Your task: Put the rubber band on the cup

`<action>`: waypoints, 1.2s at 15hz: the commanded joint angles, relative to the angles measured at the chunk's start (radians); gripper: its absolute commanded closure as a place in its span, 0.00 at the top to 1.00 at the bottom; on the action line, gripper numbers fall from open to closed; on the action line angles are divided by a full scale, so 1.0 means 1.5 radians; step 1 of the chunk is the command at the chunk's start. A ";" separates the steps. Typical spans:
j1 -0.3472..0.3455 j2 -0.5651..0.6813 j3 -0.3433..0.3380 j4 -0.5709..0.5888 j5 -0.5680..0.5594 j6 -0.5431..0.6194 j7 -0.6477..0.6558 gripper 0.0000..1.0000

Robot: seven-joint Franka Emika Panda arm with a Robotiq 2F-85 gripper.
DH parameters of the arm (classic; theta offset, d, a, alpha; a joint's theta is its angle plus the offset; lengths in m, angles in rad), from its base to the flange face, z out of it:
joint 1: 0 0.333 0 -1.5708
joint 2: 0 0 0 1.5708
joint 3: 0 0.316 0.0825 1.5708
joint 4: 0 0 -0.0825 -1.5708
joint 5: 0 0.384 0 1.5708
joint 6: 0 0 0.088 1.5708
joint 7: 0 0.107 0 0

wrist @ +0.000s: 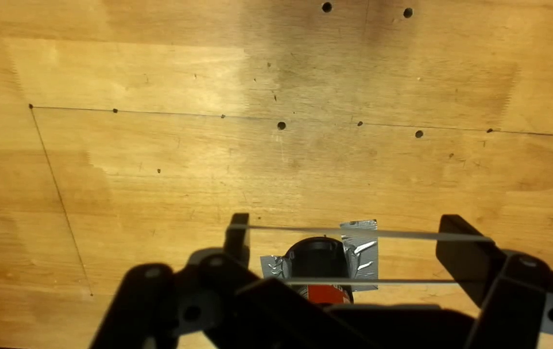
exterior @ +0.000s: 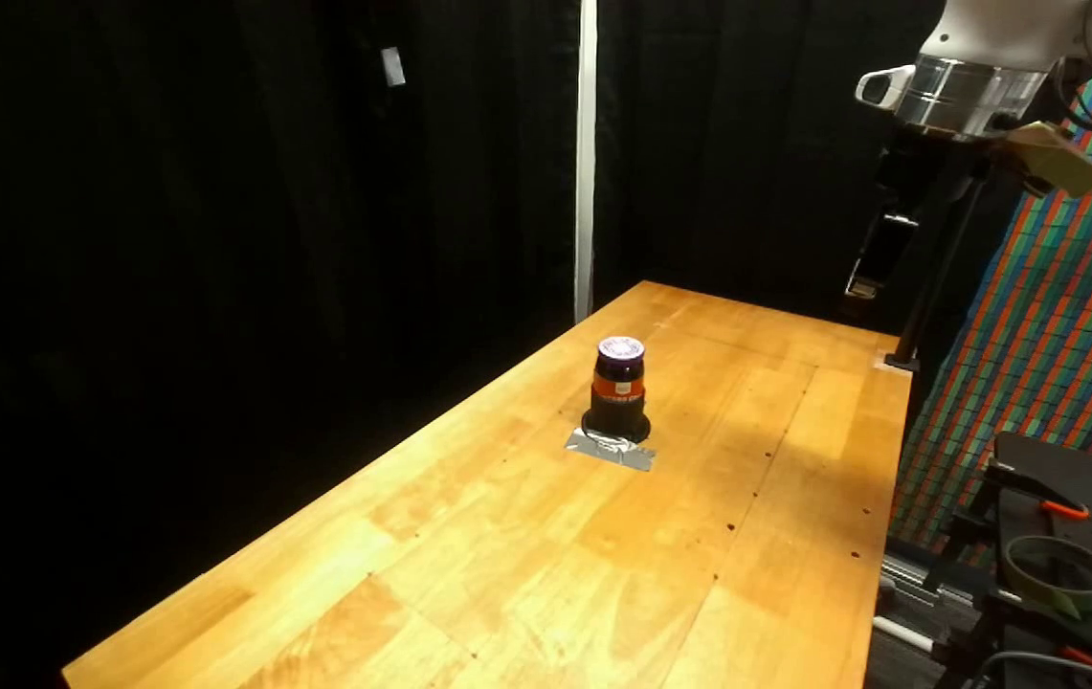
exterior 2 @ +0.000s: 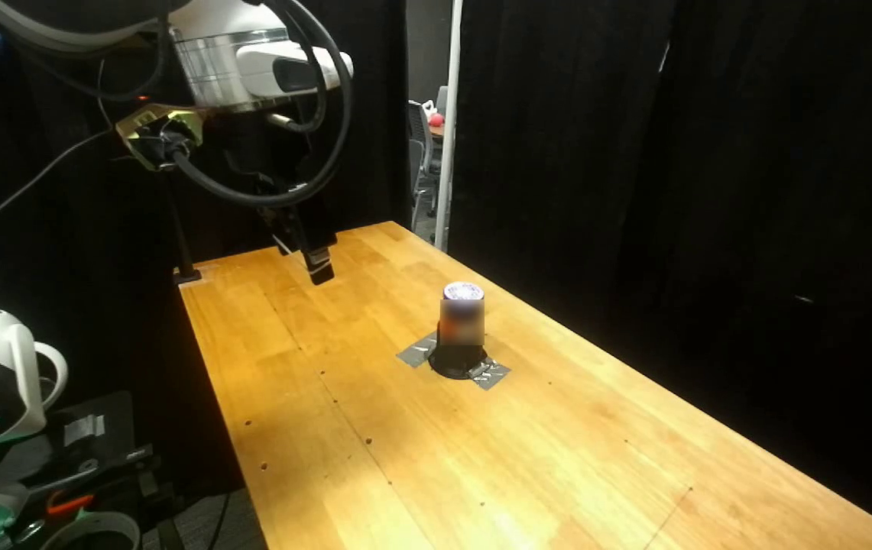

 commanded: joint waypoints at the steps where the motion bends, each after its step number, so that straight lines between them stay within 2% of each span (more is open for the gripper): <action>1: 0.016 0.090 0.003 0.093 0.005 -0.039 0.016 1.00; 5: 0.006 0.240 0.026 0.236 -0.043 -0.017 0.083 1.00; 10: 0.027 0.439 -0.001 0.398 -0.138 0.084 0.172 1.00; 14: 0.058 0.579 -0.038 0.534 -0.127 0.099 0.150 1.00; 18: 0.080 0.670 -0.068 0.634 -0.108 0.072 0.134 1.00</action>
